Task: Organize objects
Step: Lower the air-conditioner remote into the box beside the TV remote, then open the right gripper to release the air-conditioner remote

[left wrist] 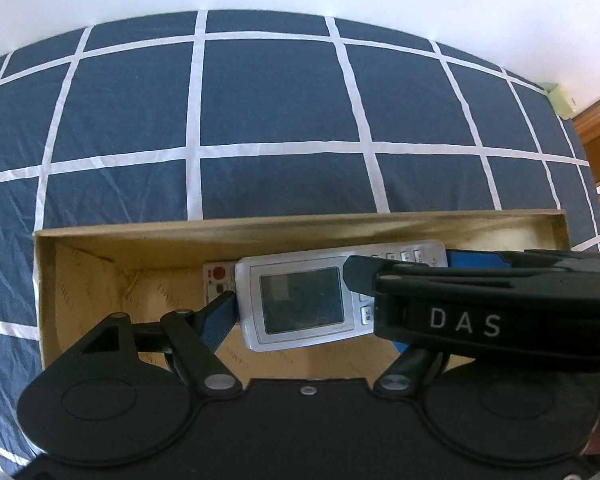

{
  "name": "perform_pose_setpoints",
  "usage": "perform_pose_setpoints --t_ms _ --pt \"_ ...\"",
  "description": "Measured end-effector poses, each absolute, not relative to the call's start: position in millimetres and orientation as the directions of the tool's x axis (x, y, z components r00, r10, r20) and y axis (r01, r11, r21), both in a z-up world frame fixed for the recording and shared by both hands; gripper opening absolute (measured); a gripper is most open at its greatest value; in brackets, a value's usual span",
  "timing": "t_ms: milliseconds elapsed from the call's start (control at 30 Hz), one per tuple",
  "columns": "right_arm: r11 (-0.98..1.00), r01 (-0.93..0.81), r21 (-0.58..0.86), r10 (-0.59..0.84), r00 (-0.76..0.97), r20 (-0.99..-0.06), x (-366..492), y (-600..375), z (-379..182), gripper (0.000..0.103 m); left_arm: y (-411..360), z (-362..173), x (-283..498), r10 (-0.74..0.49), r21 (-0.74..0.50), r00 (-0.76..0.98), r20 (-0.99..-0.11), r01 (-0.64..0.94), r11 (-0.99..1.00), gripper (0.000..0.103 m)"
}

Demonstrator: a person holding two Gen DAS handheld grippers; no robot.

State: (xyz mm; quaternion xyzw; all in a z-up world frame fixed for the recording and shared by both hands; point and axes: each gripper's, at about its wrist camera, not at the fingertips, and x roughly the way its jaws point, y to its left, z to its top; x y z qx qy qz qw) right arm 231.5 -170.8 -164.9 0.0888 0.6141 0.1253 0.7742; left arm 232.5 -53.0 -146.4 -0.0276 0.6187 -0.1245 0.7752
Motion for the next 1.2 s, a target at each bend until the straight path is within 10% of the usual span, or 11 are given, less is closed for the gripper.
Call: perform_pose_setpoints --t_ms 1200 --pt "0.95 -0.092 0.297 0.311 0.281 -0.908 205.3 -185.3 -124.1 0.084 -49.9 -104.6 199.4 -0.17 -0.141 0.27 -0.948 0.124 0.982 0.088"
